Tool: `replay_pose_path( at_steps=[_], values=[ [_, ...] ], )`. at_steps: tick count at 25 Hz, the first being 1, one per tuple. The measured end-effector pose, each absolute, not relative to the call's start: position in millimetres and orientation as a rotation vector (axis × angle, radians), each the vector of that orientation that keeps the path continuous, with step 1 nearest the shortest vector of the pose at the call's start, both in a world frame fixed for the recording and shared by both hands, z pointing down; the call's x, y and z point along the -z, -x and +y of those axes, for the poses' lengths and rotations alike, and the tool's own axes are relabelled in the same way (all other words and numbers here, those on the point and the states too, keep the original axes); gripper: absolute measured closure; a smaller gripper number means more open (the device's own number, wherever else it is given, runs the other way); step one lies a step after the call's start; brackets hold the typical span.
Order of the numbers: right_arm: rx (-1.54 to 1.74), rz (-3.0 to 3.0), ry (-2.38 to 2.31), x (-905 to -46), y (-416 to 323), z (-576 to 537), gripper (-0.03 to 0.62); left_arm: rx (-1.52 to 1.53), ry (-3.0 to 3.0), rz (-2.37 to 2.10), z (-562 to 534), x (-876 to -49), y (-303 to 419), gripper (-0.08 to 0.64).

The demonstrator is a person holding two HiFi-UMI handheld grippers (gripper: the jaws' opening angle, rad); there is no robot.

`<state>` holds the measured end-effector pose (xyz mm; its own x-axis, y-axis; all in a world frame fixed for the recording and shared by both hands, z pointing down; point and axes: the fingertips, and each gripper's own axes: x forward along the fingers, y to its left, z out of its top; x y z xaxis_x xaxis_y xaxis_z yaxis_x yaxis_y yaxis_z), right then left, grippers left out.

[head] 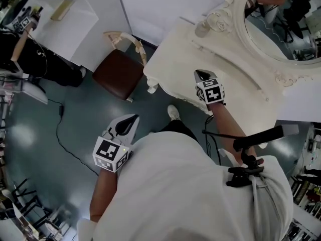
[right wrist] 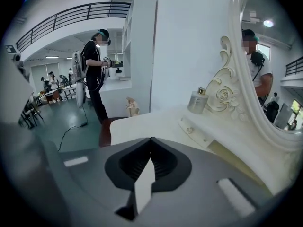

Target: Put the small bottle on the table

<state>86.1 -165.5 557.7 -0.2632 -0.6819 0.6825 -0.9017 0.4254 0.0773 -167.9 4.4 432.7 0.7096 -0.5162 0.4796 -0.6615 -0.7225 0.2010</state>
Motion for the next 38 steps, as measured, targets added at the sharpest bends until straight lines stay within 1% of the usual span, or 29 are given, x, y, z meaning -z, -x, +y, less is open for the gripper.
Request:
replay_pose_path(
  at_steps=[12,21,30,38],
  values=[
    [-0.369,-2.17,-1.221,-520,-7,-70,0.591,-0.543,-2.568,-0.87,64,-444,197,0.557],
    [-0.351,-2.24,-1.127,-511,35,-18,0.591,-0.547,-2.583,-0.843,86,-447,202,0.557],
    [-0.315,-2.299,-1.064,-498,60,14,0.591,-0.556,-2.59,-0.839,106,-448,206,0.557],
    [-0.293,-2.319,-1.047,-494,65,30,0.591,-0.565,-2.59,-0.841,118,-451,206,0.557]
  ],
)
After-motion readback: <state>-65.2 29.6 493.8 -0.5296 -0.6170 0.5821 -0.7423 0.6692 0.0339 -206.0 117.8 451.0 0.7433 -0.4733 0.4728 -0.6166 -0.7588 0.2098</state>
